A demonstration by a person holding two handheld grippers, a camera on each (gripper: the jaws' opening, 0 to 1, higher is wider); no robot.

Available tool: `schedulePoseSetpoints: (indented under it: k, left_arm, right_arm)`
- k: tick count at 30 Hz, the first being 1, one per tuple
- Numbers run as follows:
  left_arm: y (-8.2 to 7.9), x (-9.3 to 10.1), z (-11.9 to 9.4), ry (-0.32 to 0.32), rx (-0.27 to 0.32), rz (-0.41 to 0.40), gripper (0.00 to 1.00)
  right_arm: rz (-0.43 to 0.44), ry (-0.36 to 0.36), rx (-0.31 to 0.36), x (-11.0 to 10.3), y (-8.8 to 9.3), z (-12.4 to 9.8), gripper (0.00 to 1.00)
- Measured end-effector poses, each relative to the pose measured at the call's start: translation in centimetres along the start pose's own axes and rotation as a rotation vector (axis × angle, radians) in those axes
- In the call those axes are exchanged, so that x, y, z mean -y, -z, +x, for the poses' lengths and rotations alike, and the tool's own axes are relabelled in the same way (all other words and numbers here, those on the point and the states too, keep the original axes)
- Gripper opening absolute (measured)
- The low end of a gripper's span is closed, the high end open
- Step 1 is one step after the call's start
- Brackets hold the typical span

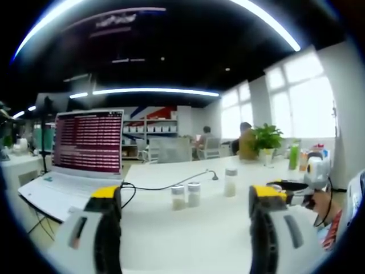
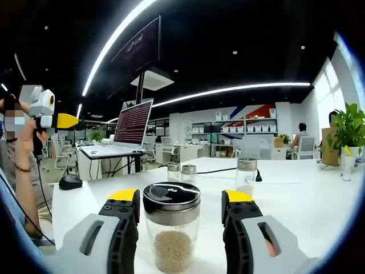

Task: Rotate the seasoning bottle until the label or dispensing opening points toward the visible target arrow and the bottle remains upright within the marked orientation range

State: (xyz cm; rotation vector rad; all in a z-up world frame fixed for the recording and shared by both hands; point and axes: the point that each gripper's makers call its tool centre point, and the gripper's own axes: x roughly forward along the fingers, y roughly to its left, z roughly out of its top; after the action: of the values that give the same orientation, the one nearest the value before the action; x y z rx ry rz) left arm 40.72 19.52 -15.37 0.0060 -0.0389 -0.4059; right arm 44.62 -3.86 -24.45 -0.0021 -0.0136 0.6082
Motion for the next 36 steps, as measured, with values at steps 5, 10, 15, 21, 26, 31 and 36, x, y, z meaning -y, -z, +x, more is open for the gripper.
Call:
schedulePoseSetpoints:
  k: [5, 10, 15, 21, 26, 31, 36]
  left_arm:
    - [0.0, 0.2, 0.0, 0.007, -0.001, 0.002, 0.98]
    - [-0.1, -0.1, -0.1, 0.000, -0.004, -0.002, 0.98]
    - [-0.2, -0.2, -0.2, 0.003, -0.005, -0.001, 0.98]
    - [-0.1, -0.2, -0.2, -0.003, -0.007, 0.000, 0.98]
    - [-0.1, -0.1, -0.3, -0.002, -0.004, -0.002, 0.98]
    - [-0.1, -0.1, -0.1, -0.002, -0.007, -0.003, 0.98]
    - [-0.1, -0.1, -0.1, -0.001, -0.009, -0.003, 0.98]
  right_arm:
    - [0.000, -0.027, -0.008, -0.6, -0.2, -0.4, 0.50]
    - [-0.043, -0.073, -0.013, -1.1, -1.3, -0.3, 0.66]
    - [-0.071, -0.167, -0.016, -1.7, -2.2, -0.5, 0.65]
    - [-0.116, -0.237, -0.031, -1.8, -3.0, -0.7, 0.68]
    - [-0.040, -0.357, -0.008, -1.9, -4.0, -0.9, 0.63]
    - [-0.115, -0.396, -0.035, -1.4, -3.7, -0.5, 0.64]
    - [-0.114, -0.491, -0.081, -1.3, -2.8, -0.6, 0.60]
